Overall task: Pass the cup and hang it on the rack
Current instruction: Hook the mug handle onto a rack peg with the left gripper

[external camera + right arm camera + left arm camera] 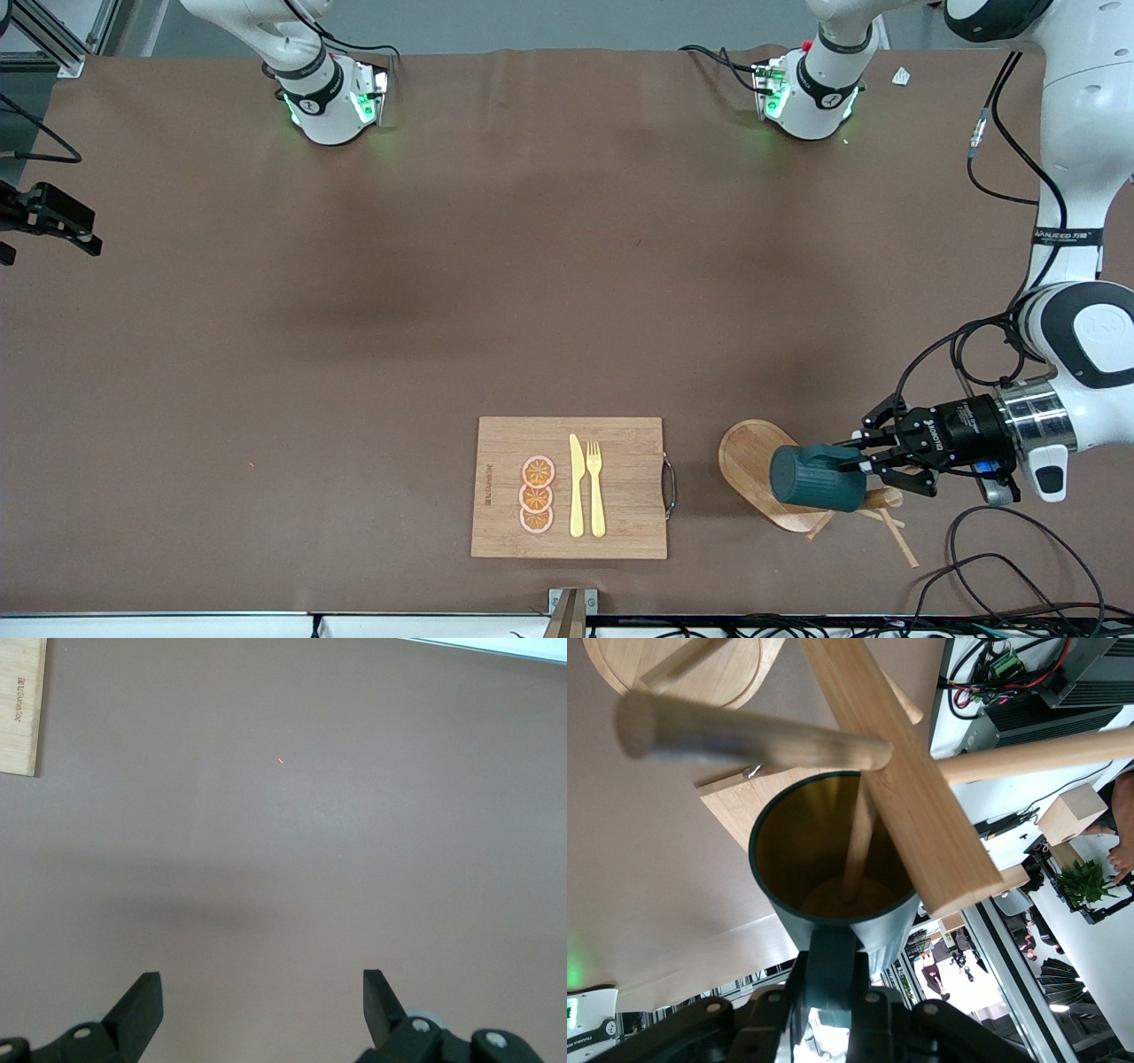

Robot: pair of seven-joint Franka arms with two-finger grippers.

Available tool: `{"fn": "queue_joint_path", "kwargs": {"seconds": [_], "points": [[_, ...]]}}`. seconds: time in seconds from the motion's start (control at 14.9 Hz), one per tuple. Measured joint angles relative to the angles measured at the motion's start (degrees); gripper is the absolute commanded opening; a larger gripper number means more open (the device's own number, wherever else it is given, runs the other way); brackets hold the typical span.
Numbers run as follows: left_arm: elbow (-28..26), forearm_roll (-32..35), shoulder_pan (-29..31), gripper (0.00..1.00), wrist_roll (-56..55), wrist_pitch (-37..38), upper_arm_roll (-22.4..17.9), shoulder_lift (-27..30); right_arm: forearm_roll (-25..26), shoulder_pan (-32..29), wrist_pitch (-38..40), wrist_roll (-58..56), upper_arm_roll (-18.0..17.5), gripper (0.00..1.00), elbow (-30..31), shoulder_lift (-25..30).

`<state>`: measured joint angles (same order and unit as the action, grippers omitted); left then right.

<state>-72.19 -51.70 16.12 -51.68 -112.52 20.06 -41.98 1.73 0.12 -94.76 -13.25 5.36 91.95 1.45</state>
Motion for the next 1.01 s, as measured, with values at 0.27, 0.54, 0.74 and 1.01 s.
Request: {"fn": "queue_joint_path", "kwargs": {"seconds": [0.27,0.54,0.74,1.01], "points": [[0.00,-0.01,0.06,0.02,0.01,0.00,0.00,-0.35,0.00,0.00,0.02,-0.02,0.00,1.00,0.00,0.00],[-0.04,-0.01,0.07,0.03,0.06,0.00,0.00,-0.54,0.00,0.00,0.03,-0.03,-0.01,1.00,0.00,0.00],[-0.07,-0.01,0.07,0.04,0.51,0.00,0.00,-0.95,0.00,0.00,0.03,-0.05,-0.01,1.00,0.00,0.00],[-0.07,-0.01,0.17,0.05,0.66,0.00,-0.01,-1.19,0.00,0.00,0.04,-0.08,-0.01,1.00,0.00,0.00]]}}
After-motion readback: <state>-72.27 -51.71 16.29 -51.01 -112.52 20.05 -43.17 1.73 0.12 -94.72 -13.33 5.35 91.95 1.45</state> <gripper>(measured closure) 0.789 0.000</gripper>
